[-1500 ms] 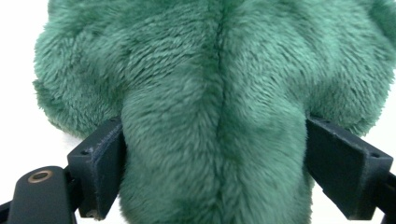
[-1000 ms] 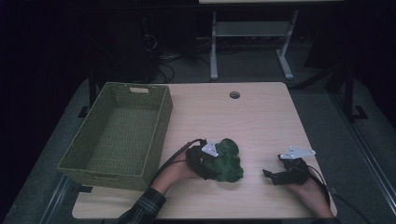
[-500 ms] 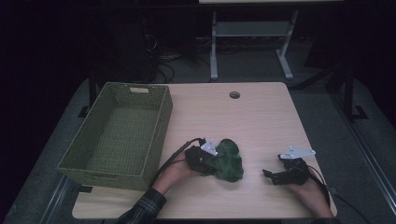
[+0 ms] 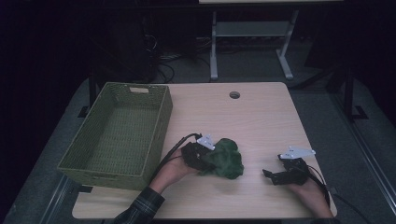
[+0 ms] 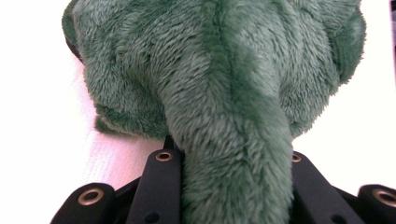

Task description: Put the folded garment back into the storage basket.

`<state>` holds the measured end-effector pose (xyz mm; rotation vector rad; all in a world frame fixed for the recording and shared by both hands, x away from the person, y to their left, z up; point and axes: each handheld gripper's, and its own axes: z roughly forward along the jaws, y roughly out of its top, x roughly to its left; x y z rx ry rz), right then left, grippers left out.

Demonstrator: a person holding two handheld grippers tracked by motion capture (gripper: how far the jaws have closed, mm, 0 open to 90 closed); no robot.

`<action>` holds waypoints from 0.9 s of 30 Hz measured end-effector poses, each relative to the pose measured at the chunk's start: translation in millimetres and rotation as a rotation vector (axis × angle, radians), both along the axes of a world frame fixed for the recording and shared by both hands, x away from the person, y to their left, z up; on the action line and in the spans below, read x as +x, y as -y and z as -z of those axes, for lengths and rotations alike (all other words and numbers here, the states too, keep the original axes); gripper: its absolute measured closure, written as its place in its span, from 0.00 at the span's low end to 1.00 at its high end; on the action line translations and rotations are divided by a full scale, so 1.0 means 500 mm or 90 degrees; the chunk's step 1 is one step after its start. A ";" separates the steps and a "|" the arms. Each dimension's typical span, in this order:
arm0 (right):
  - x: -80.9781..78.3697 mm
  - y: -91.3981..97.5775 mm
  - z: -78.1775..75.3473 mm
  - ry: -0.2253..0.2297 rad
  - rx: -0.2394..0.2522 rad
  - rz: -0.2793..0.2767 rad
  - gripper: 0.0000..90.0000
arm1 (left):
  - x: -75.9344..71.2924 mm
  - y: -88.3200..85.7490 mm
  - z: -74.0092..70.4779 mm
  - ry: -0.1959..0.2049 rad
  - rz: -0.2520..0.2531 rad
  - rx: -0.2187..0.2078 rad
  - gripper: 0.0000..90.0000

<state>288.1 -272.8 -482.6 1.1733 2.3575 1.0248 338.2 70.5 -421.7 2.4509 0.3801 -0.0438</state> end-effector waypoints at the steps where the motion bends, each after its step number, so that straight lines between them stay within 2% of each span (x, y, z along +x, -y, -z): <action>1: 0.000 0.000 0.000 0.000 0.000 0.000 0.11 | 0.000 -0.002 -0.007 -0.003 -0.004 -0.004 0.80; 8: 0.000 0.000 0.000 -0.002 0.000 0.000 0.11 | -0.002 -0.019 -0.068 0.003 -0.030 -0.018 0.79; 12: 0.000 0.000 0.000 -0.002 0.000 0.000 0.11 | 0.000 -0.034 -0.107 0.015 -0.049 -0.029 0.79; 17: 0.000 0.000 0.000 -0.001 0.000 0.000 0.11 | 0.003 -0.059 -0.153 0.031 -0.059 -0.018 0.79; 23: 0.000 0.000 0.000 -0.002 0.001 0.000 0.11 | 0.005 -0.095 -0.186 0.045 -0.080 -0.019 0.79; 27: 0.000 0.000 0.000 -0.002 0.001 0.001 0.11 | 0.005 -0.127 -0.206 0.056 -0.107 -0.025 0.79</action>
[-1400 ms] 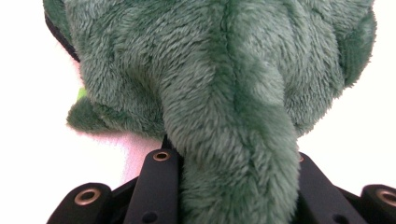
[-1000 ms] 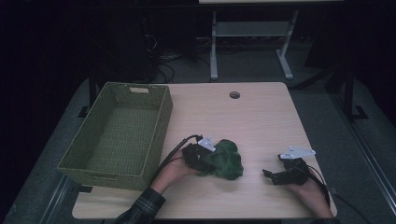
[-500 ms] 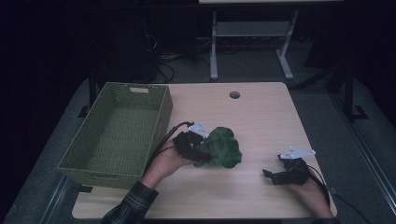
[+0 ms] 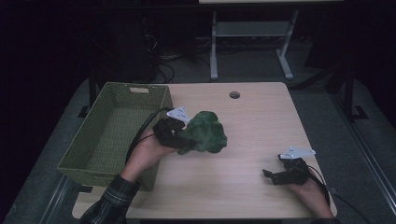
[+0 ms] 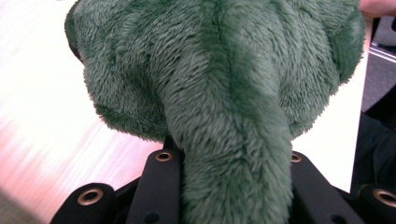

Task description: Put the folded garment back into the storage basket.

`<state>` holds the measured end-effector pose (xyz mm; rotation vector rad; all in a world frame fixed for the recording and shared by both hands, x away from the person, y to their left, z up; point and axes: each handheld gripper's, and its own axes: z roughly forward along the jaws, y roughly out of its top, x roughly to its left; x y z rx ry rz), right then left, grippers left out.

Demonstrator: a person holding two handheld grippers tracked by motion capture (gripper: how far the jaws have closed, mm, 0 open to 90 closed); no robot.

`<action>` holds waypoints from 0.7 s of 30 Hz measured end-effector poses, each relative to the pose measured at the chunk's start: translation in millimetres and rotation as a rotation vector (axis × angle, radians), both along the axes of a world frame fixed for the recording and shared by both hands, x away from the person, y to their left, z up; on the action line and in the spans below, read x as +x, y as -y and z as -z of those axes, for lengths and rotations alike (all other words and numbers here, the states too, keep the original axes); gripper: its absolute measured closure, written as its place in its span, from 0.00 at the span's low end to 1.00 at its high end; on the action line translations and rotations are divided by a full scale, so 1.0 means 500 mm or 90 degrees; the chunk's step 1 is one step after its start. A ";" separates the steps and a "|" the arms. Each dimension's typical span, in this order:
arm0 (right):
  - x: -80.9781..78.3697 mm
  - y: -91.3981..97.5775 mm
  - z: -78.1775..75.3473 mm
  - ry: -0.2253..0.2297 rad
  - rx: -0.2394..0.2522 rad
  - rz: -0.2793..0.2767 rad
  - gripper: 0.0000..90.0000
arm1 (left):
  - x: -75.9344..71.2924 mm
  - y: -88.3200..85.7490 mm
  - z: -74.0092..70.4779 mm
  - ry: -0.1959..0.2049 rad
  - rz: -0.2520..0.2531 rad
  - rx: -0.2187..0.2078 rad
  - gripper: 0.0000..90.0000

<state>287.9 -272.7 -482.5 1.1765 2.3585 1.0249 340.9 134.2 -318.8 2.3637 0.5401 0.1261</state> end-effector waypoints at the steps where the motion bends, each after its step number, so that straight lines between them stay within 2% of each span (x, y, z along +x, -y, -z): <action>1: 0.000 0.000 0.000 0.000 0.000 0.000 0.11 | 0.001 -0.009 -0.004 0.004 -0.004 0.001 0.79; 11: 0.000 0.000 0.000 0.000 0.000 0.000 0.11 | 0.004 -0.098 -0.042 0.026 -0.066 0.000 0.79; 21: 0.000 0.000 0.000 0.000 0.000 0.000 0.11 | -0.001 -0.182 -0.065 0.051 -0.138 -0.006 0.79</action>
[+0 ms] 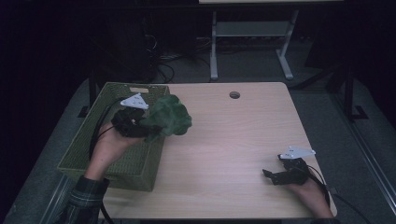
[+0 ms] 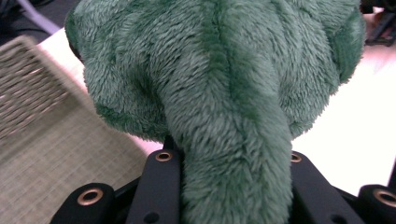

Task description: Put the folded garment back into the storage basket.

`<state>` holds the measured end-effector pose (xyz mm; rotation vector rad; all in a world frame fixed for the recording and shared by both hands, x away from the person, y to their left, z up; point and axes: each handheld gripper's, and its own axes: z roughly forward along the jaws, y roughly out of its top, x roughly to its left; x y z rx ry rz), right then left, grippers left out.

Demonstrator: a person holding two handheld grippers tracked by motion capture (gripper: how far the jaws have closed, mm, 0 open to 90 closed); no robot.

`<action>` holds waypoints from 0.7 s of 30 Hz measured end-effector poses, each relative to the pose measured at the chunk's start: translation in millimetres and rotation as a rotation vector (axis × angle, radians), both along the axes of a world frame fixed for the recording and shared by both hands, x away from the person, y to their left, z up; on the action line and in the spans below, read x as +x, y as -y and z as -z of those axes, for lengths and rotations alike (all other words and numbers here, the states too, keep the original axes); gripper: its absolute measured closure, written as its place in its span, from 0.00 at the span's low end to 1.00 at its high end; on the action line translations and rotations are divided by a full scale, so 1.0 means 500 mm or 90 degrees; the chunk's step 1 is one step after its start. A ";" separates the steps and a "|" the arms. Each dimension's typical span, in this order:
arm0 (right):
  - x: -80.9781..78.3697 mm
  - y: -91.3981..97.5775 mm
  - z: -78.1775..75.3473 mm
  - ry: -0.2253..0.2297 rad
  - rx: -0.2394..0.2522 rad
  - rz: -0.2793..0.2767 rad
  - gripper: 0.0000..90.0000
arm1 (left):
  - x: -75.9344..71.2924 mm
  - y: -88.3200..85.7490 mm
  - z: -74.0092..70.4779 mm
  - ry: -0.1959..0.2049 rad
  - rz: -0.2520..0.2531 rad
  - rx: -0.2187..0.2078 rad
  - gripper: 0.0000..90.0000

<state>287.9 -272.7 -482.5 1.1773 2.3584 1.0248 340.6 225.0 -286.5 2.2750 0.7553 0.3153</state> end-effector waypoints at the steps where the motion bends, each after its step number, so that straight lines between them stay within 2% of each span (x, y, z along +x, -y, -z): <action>1: 0.000 0.000 0.000 0.000 0.000 0.000 0.11 | -0.001 -0.009 -0.002 0.003 -0.007 0.000 0.79; 7: 0.000 0.000 0.000 0.000 0.000 0.000 0.11 | -0.005 -0.059 -0.006 0.015 -0.061 -0.001 0.79; 12: 0.000 0.000 0.000 0.000 0.000 0.002 0.11 | -0.002 -0.101 0.000 0.024 -0.119 -0.004 0.79; 21: 0.000 0.000 0.000 -0.001 0.000 0.002 0.11 | 0.000 -0.168 0.040 0.018 -0.202 0.009 0.79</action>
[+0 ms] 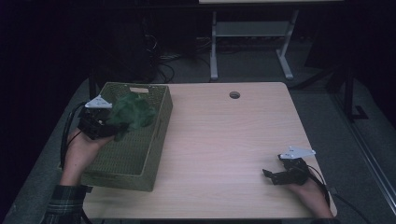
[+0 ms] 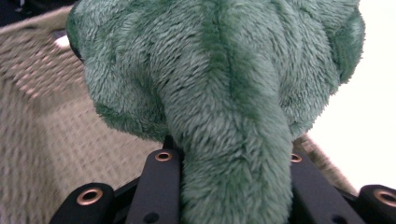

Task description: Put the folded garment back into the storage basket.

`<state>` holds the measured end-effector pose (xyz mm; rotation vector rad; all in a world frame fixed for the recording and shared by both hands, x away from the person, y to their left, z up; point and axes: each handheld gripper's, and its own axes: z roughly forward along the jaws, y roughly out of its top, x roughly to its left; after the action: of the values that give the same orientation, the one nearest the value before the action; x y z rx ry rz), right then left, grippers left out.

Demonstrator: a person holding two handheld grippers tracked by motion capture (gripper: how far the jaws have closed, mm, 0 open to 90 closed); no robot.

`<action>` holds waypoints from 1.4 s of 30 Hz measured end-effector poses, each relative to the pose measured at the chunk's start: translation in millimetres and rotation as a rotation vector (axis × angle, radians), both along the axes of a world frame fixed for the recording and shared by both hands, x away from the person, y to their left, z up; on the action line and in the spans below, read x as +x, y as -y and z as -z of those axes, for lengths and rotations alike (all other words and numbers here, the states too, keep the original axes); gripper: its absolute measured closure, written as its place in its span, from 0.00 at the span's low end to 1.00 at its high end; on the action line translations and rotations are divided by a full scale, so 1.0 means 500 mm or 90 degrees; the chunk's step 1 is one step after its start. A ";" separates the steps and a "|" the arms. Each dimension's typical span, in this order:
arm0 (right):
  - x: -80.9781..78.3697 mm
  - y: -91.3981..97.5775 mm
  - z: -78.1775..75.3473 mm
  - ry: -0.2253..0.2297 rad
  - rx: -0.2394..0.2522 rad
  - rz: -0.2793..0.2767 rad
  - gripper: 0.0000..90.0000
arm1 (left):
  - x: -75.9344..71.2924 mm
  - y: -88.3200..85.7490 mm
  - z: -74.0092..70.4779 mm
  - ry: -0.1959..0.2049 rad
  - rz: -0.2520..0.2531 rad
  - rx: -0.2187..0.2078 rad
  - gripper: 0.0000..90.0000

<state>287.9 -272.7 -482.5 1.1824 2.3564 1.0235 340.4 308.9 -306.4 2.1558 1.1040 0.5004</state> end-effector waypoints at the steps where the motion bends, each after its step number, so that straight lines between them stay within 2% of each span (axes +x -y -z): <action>1: 0.000 0.000 0.000 0.000 -0.001 0.000 0.11 | 0.001 -0.005 0.004 -0.003 -0.004 0.007 0.79; 7: 0.000 0.000 0.000 0.001 -0.001 0.000 0.11 | 0.010 -0.037 0.053 -0.024 -0.037 0.037 0.79; 11: 0.000 0.000 0.000 0.001 -0.001 0.000 0.11 | 0.020 -0.052 0.089 -0.036 -0.045 0.042 0.79; 17: 0.001 0.001 0.000 0.002 -0.001 0.000 0.11 | 0.037 -0.061 0.127 -0.057 -0.041 0.060 0.79; 23: 0.000 0.001 0.000 0.002 -0.001 0.000 0.11 | 0.047 -0.057 0.164 -0.076 -0.037 0.057 0.78; 27: 0.000 0.001 0.000 0.002 -0.001 0.000 0.11 | 0.052 -0.052 0.172 -0.083 -0.033 0.062 0.74; 30: 0.000 0.001 0.000 0.003 -0.001 0.000 0.11 | 0.054 -0.054 0.174 -0.085 -0.036 0.065 0.66; 33: 0.000 0.001 0.000 0.003 -0.002 0.000 0.11 | 0.054 -0.055 0.176 -0.082 -0.038 0.062 0.53; 42: 0.000 0.001 0.000 0.002 -0.001 0.000 0.11 | 0.045 -0.059 0.166 -0.055 -0.031 0.054 0.27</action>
<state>288.1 -273.1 -482.6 1.1786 2.3543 1.0225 362.7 338.4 -389.4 2.2476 1.2051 0.4877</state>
